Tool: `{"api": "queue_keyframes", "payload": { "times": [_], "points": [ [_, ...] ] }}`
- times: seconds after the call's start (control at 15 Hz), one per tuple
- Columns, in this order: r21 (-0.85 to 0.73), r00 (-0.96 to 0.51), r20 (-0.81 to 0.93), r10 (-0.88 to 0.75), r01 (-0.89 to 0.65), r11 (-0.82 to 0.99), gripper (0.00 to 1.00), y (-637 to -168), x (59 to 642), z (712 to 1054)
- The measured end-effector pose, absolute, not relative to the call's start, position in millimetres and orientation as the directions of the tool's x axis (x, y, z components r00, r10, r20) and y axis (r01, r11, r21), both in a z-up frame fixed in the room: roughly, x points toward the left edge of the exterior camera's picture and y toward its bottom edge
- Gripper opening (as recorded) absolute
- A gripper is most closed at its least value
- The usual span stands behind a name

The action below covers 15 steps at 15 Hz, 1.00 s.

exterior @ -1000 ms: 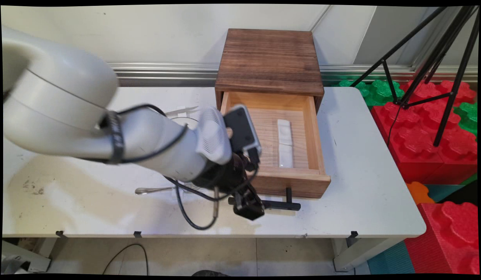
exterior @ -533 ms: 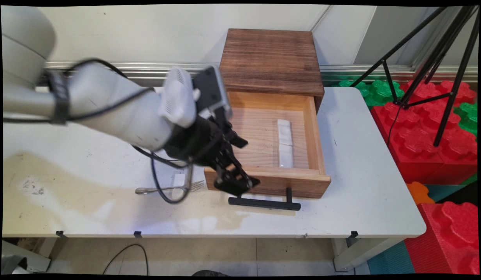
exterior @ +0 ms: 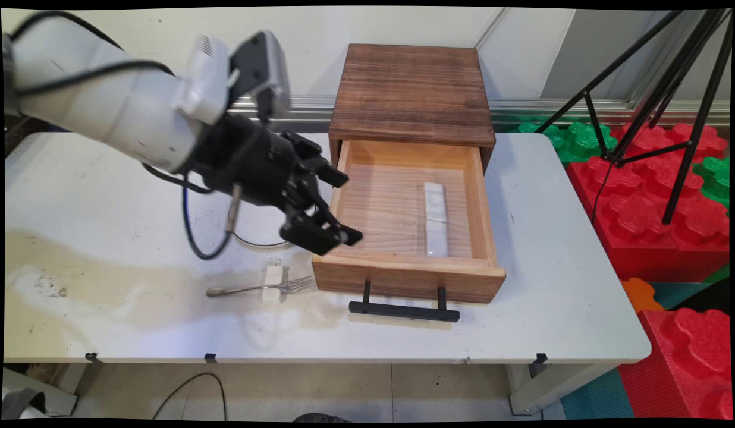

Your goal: Pick up the knife from the left of the white plate

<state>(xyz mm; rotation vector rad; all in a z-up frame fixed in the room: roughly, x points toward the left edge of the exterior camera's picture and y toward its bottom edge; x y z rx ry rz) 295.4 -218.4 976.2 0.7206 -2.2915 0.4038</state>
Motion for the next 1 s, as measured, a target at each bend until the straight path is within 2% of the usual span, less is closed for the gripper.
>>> {"api": "queue_keyframes", "payload": {
  "times": [0.47, 1.0],
  "points": [
    [-0.087, -0.62, 0.668, -0.411, -0.614, 0.785, 1.0, -238.5, 362.9, 989.6],
    [-0.133, -0.646, 0.593, -0.481, -0.667, 0.733, 1.0, -288.8, 440.0, 980.0]
  ]
}}
